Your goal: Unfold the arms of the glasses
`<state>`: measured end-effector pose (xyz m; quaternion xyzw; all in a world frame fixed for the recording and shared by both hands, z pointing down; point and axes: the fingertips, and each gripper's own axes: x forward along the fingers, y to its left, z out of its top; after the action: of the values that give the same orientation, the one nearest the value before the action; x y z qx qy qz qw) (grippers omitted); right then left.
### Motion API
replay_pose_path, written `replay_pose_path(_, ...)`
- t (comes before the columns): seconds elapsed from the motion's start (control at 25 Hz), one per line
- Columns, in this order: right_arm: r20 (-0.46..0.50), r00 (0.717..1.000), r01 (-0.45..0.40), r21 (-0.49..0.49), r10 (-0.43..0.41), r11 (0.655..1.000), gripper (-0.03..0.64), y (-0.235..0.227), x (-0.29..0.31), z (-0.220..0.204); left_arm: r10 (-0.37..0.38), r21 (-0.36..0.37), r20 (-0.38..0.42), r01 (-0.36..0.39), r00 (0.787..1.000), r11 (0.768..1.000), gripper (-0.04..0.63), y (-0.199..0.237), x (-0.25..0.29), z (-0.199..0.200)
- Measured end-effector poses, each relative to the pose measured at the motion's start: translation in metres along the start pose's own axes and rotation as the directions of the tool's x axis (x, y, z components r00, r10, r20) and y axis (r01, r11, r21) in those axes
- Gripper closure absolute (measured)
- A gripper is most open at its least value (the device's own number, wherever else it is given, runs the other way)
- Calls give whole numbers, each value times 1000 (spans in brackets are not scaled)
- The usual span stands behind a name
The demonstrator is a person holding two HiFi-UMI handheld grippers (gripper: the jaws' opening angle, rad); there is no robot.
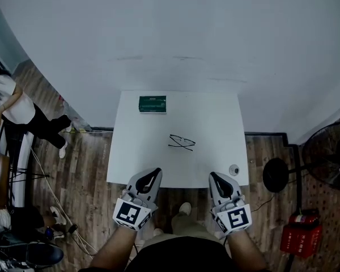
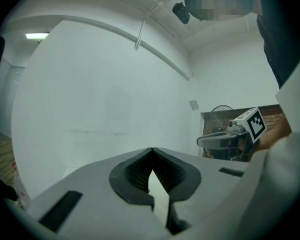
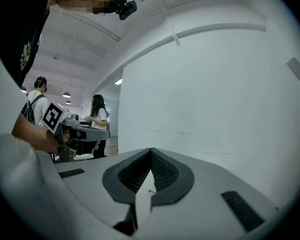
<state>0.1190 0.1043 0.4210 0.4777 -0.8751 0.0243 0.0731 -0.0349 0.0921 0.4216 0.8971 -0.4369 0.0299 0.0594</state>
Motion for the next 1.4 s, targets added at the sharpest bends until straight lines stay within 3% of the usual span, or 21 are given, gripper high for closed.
replay_pose_path(0.44, 49, 995, -88, 4, 87, 996, 618, -50, 36, 21, 107, 9, 7, -107, 994, 994, 589, 12, 43, 19)
replay_pose_path(0.76, 55, 992, -114, 35, 112, 993, 618, -63, 57, 23, 144, -15, -37, -145, 989, 989, 589, 24, 50, 12)
replay_pose_path(1.04, 40, 996, -76, 61, 74, 995, 618, -68, 79, 20, 116, -54, -71, -120, 991, 991, 589, 47, 62, -1)
replay_pose_path(1.4, 21, 1000, -5, 75, 4, 997, 618, -72, 111, 23, 29, -68, -110, -37, 993, 997, 589, 82, 89, -6)
